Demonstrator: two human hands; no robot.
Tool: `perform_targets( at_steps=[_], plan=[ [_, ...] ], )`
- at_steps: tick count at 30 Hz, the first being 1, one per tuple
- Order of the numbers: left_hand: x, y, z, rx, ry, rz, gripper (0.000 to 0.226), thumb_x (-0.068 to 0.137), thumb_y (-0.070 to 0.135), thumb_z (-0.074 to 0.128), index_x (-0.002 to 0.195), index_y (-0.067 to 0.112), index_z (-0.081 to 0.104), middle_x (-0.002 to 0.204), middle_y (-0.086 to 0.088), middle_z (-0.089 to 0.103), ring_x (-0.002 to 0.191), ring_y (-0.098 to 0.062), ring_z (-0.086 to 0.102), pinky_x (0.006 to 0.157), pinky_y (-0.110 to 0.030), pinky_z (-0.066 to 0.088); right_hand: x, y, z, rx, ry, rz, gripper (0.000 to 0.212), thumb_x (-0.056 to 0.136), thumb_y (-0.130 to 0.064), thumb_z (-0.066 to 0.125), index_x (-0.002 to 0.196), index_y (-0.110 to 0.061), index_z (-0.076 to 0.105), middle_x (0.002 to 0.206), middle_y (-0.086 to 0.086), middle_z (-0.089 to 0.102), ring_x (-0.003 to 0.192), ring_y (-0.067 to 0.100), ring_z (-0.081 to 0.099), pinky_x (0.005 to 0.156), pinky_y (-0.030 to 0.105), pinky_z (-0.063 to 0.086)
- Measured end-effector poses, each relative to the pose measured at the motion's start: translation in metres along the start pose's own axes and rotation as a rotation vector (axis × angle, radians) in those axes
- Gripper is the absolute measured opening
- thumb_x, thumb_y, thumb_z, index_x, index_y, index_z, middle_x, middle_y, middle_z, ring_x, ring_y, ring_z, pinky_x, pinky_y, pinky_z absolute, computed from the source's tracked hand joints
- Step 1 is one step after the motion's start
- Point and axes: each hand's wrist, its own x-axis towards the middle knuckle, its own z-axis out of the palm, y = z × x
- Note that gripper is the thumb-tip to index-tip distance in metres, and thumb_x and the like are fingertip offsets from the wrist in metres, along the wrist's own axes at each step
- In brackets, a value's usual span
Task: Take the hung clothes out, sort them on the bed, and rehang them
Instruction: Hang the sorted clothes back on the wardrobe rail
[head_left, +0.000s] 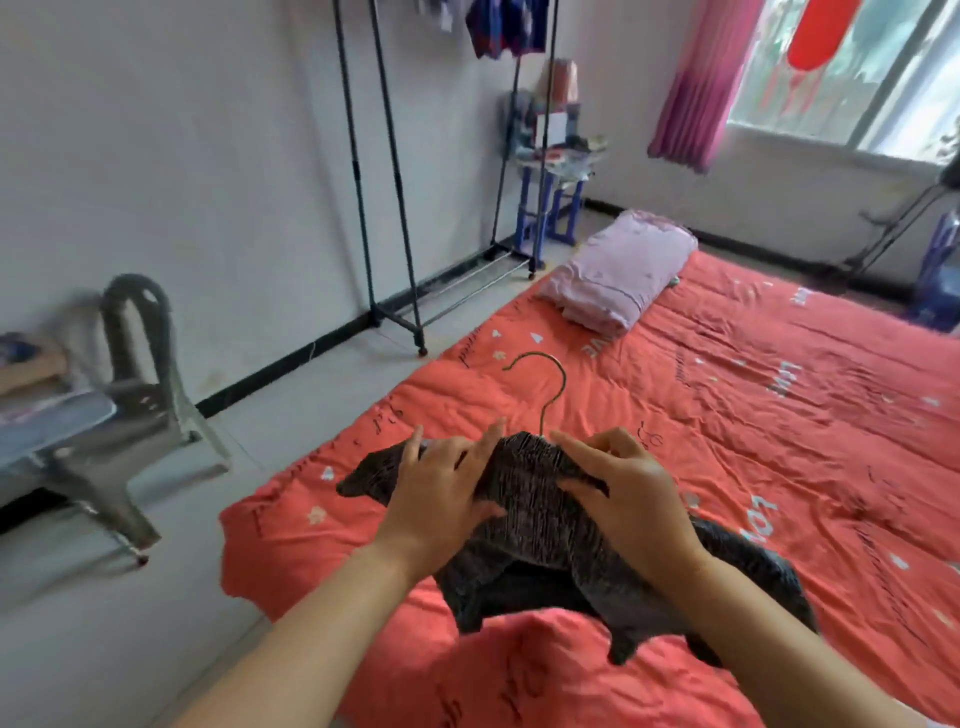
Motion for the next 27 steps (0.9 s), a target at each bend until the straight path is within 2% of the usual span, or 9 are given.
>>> perform_targets(
  at_steps=[4,6,10,13,15,18,21,23,27],
  plan=[
    [-0.050,-0.042,-0.118,0.128,0.115,-0.026,0.112,0.062,0.051,0.075,0.148,0.022,0.009,0.089,-0.005,0.053,0.086,-0.019,0.043,0.097,-0.053,0.039,0.021,-0.126,0.000,0.098,-0.033,-0.164,0.049,0.067,-0.010,0.078,0.114,-0.018,0.068,0.081,-0.010,0.047,0.079,-0.002,0.043,0.076,-0.006,0.028],
    [-0.079,-0.057,-0.183,0.177,0.130,-0.090,0.110,0.061,0.053,0.076,0.145,0.023,0.012,0.084,-0.005,0.053,0.078,-0.021,0.051,0.080,-0.043,0.047,0.027,-0.191,0.004,0.136,-0.067,-0.229,0.050,0.067,-0.010,0.079,0.115,-0.016,0.067,0.081,-0.011,0.048,0.078,-0.002,0.045,0.076,-0.006,0.028],
    [-0.143,-0.089,-0.304,0.317,0.143,-0.195,0.096,0.070,0.067,0.051,0.148,0.022,0.017,0.078,-0.001,0.049,0.064,-0.017,0.052,0.061,-0.034,0.048,0.033,-0.312,0.022,0.196,-0.182,-0.311,0.053,0.074,-0.017,0.077,0.123,-0.028,0.060,0.088,-0.013,0.050,0.082,0.005,0.050,0.075,-0.003,0.031],
    [-0.195,-0.112,-0.377,0.406,0.172,-0.297,0.106,0.061,0.062,0.072,0.145,0.022,0.022,0.075,0.000,0.049,0.060,-0.013,0.048,0.058,-0.031,0.047,0.034,-0.392,0.050,0.226,-0.263,-0.433,0.056,0.081,-0.027,0.071,0.128,-0.043,0.046,0.092,-0.022,0.045,0.087,0.003,0.050,0.075,0.003,0.033],
    [-0.229,-0.124,-0.418,0.497,0.154,-0.377,0.110,0.062,0.062,0.072,0.147,0.027,0.012,0.080,0.000,0.052,0.064,-0.011,0.046,0.063,-0.033,0.051,0.032,-0.439,0.071,0.212,-0.304,-0.523,0.058,0.084,-0.035,0.066,0.131,-0.048,0.038,0.095,-0.025,0.043,0.088,0.002,0.049,0.073,0.006,0.035],
    [-0.282,-0.144,-0.470,0.576,0.164,-0.559,0.098,0.077,0.060,0.060,0.139,0.039,-0.012,0.105,-0.003,0.053,0.084,-0.015,0.048,0.089,-0.036,0.045,0.027,-0.502,0.104,0.136,-0.356,-0.679,0.068,0.087,-0.044,0.059,0.140,-0.052,0.017,0.108,-0.024,0.038,0.092,0.000,0.047,0.081,0.013,0.042],
    [-0.333,-0.165,-0.510,0.693,0.278,-0.657,0.103,0.072,0.058,0.066,0.142,0.041,-0.007,0.092,0.000,0.054,0.073,-0.009,0.042,0.078,-0.038,0.051,0.021,-0.556,0.144,0.086,-0.347,-0.865,0.081,0.087,-0.048,0.055,0.136,-0.052,-0.009,0.128,-0.018,0.038,0.111,0.007,0.048,0.095,0.023,0.042],
    [-0.364,-0.175,-0.537,0.761,0.238,-0.802,0.102,0.076,0.060,0.061,0.137,0.042,-0.018,0.099,0.004,0.050,0.079,-0.007,0.038,0.086,-0.032,0.046,0.020,-0.592,0.175,0.067,-0.316,-0.990,0.088,0.087,-0.048,0.056,0.134,-0.048,-0.018,0.136,-0.012,0.040,0.118,0.014,0.046,0.100,0.029,0.039],
    [-0.415,-0.185,-0.584,0.831,0.223,-1.015,0.091,0.081,0.062,0.053,0.129,0.045,-0.022,0.110,0.007,0.045,0.086,-0.005,0.038,0.091,-0.020,0.035,0.024,-0.678,0.227,0.038,-0.303,-1.197,0.109,0.070,-0.045,0.077,0.146,-0.038,-0.001,0.107,-0.008,0.059,0.088,0.013,0.061,0.075,0.029,0.053]
  ],
)
